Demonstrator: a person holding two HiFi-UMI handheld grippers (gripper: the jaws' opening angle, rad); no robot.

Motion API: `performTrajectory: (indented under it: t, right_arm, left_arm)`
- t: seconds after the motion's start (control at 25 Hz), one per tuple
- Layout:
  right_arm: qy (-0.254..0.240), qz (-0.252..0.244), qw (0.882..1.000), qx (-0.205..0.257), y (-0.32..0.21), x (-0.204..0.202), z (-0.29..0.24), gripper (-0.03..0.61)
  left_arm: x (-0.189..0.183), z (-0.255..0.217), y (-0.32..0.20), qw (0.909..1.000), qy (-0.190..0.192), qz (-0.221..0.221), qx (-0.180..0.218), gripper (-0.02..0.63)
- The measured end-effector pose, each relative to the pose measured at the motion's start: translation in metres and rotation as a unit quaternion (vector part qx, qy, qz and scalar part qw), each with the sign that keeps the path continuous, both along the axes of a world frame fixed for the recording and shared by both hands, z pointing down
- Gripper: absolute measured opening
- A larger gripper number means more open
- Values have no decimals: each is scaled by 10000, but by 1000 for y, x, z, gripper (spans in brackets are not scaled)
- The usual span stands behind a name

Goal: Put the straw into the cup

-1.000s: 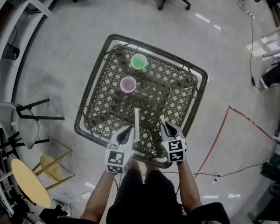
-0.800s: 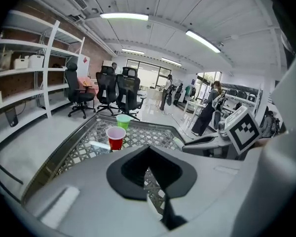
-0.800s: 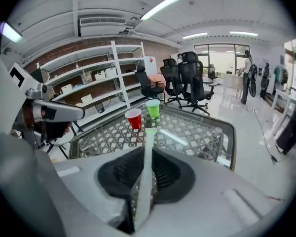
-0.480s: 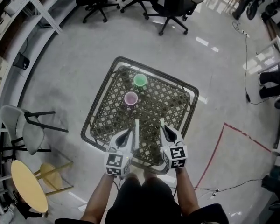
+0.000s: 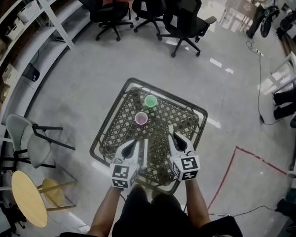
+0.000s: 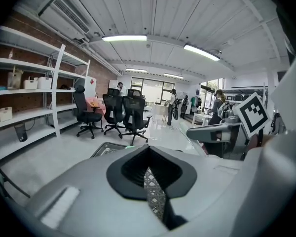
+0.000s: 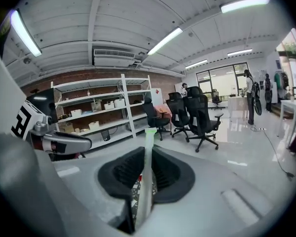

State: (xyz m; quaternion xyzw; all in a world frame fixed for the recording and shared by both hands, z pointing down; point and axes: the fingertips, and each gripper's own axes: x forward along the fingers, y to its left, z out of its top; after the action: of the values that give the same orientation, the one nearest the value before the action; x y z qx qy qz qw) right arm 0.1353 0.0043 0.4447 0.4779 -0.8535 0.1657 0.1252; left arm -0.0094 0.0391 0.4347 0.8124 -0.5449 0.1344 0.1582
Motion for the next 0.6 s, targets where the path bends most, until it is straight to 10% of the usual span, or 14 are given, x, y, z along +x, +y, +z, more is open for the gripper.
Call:
performTrajectory:
  t: [0.6]
  right_arm:
    - [-329,-153,9983,455,-55,-30,-44,51]
  left_arm:
    - [-36,-12,-35,9992,13,-279,288,6]
